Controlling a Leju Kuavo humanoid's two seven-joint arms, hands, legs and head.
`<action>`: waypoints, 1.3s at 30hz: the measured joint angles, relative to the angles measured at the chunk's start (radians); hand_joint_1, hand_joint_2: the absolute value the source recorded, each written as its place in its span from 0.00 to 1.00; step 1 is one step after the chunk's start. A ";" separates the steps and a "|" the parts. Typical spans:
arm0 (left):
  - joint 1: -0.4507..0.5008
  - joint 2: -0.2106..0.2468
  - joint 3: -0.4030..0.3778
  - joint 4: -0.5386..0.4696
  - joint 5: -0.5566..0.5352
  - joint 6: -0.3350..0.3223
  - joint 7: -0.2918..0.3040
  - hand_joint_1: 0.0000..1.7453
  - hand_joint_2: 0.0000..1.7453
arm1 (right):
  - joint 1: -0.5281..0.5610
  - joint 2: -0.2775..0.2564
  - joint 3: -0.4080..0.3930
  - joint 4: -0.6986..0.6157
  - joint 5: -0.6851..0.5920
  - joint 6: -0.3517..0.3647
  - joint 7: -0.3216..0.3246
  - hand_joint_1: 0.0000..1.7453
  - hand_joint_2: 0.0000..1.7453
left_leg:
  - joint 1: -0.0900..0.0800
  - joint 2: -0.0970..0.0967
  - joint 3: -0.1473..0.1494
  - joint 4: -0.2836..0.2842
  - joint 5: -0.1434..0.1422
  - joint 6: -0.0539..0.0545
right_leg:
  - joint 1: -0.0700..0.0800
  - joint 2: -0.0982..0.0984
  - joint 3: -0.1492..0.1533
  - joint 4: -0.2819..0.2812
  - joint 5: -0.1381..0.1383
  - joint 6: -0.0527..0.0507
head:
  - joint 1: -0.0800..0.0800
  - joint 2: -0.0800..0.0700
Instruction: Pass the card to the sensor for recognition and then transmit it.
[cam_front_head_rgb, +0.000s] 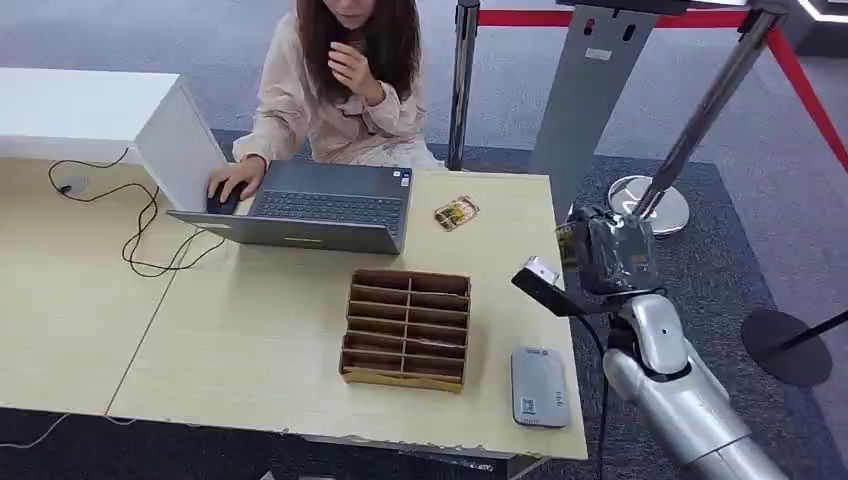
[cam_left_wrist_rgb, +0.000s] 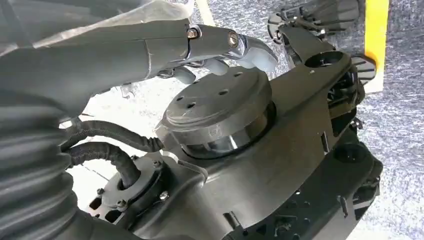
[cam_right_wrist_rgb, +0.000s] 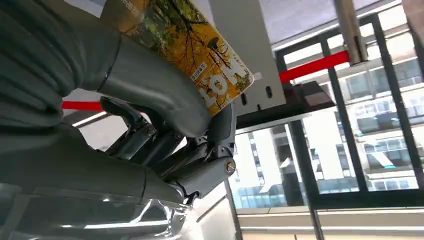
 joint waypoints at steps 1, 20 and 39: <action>0.000 0.000 0.000 0.000 0.000 0.000 0.001 0.00 1.00 | 0.002 -0.007 -0.004 0.002 0.005 0.000 0.003 1.00 1.00 | 0.000 0.000 0.000 0.000 0.000 0.000 | 0.000 0.000 0.000 0.000 0.000 0.000 | 0.000 0.000; -0.001 0.000 -0.003 -0.003 0.018 0.005 0.008 0.00 1.00 | 0.106 -0.064 -0.033 0.020 -0.001 0.040 0.075 1.00 1.00 | 0.000 0.000 0.000 0.000 0.000 0.000 | 0.000 0.000 0.000 0.000 0.000 0.000 | 0.000 0.000; -0.001 0.001 -0.004 -0.005 0.038 0.015 0.007 0.00 1.00 | 0.200 -0.078 -0.043 -0.102 -0.106 0.142 0.092 1.00 1.00 | 0.000 0.000 0.000 0.000 0.000 0.000 | 0.000 0.000 0.000 0.000 0.000 0.000 | 0.000 0.000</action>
